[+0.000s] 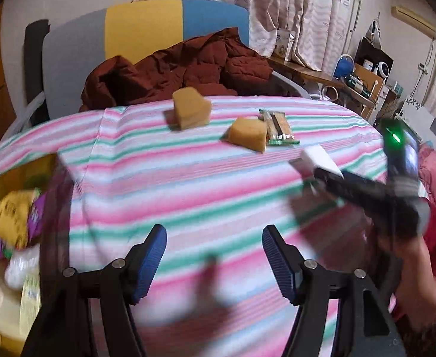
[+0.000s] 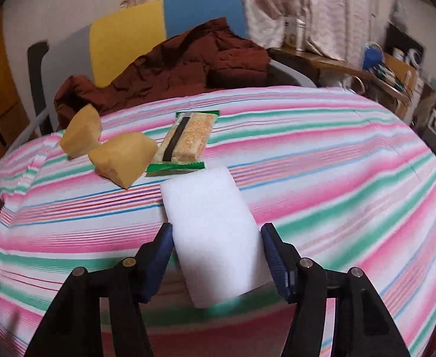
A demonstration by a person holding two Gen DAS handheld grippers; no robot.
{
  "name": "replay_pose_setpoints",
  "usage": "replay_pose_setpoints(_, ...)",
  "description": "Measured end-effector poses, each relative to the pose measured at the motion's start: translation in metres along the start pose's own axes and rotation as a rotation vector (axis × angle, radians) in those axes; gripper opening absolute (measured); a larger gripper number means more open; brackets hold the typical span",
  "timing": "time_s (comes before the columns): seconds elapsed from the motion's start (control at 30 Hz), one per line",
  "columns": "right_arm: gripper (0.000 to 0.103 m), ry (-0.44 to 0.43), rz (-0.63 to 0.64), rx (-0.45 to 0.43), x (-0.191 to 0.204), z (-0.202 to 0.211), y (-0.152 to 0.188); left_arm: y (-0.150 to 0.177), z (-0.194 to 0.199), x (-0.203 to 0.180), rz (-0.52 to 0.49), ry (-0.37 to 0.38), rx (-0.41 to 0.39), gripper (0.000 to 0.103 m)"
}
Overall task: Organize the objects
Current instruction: 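Grasp the white foam block on the cloth with the right gripper, then grasp the square yellow sponge with the left gripper while the right holds the white block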
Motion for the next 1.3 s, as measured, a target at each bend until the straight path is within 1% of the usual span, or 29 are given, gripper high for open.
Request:
replay_pose_setpoints(0.1, 0.061, 0.003, -0.017, -0.021, 0.0, 0.004, 0.003, -0.023, -0.023, -0.01, -0.039, 0.004, 0.011, 0.074)
replay_pose_setpoints(0.2, 0.061, 0.005, -0.018, -0.02, 0.001, 0.002, 0.005, -0.039, -0.055, -0.022, -0.089, 0.008, 0.05, 0.077)
replay_pose_setpoints(0.3, 0.062, 0.003, -0.021, -0.027, 0.0, 0.001, 0.005, -0.053, -0.081, -0.03, -0.128, -0.017, 0.061, 0.077)
replay_pose_setpoints(0.4, 0.062, -0.006, -0.032, -0.029, -0.002, 0.001, 0.006, -0.071, -0.101, -0.036, -0.119, -0.008, 0.06, 0.079)
replay_pose_setpoints(0.6, 0.062, 0.0, -0.029, -0.03, -0.002, 0.0, 0.006, -0.095, -0.141, -0.044, -0.086, -0.01, 0.112, 0.08)
replay_pose_setpoints(0.7, 0.062, 0.005, -0.026, -0.033, -0.002, -0.001, 0.006, -0.099, -0.154, -0.048, -0.117, -0.028, 0.113, 0.08)
replay_pose_setpoints(0.8, 0.062, 0.005, -0.031, -0.034, -0.002, -0.001, 0.007, -0.099, -0.16, -0.048, -0.126, -0.031, 0.094, 0.08)
replay_pose_setpoints(0.83, 0.062, 0.007, -0.03, -0.035, -0.002, -0.001, 0.007, -0.099, -0.16, -0.049, -0.13, -0.032, 0.079, 0.078)
replay_pose_setpoints(0.87, 0.062, 0.012, -0.027, -0.037, -0.002, -0.001, 0.007, -0.097, -0.16, -0.05, -0.141, -0.031, 0.059, 0.068)
replay_pose_setpoints(0.9, 0.062, 0.014, -0.025, -0.037, -0.002, -0.001, 0.007, -0.096, -0.161, -0.054, -0.152, -0.01, 0.052, 0.058)
replay_pose_setpoints(0.97, 0.062, 0.021, -0.021, -0.039, -0.002, -0.001, 0.007, -0.091, -0.161, -0.055, -0.167, 0.003, 0.031, 0.057)
replay_pose_setpoints(1.1, 0.062, 0.029, -0.017, -0.043, -0.002, 0.0, 0.007, -0.091, -0.157, -0.051, -0.146, 0.028, 0.023, 0.054)
replay_pose_setpoints(1.23, 0.062, 0.04, -0.009, -0.049, -0.001, 0.0, 0.007, -0.083, -0.145, -0.049, -0.152, 0.0, -0.003, 0.052)
replay_pose_setpoints(1.3, 0.061, 0.043, -0.008, -0.052, -0.002, 0.0, 0.006, -0.08, -0.133, -0.047, -0.148, -0.002, -0.04, 0.051)
Point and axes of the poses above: each gripper's, at about its wrist camera, not at the fingertips, and z roughly against the way its jaws point, x to its left, y to its underside, the point moved 10 cm from there along -z, roughly the way its jaws point, and after that the axes turned 1 degree about -z, right-handed, at the moved point
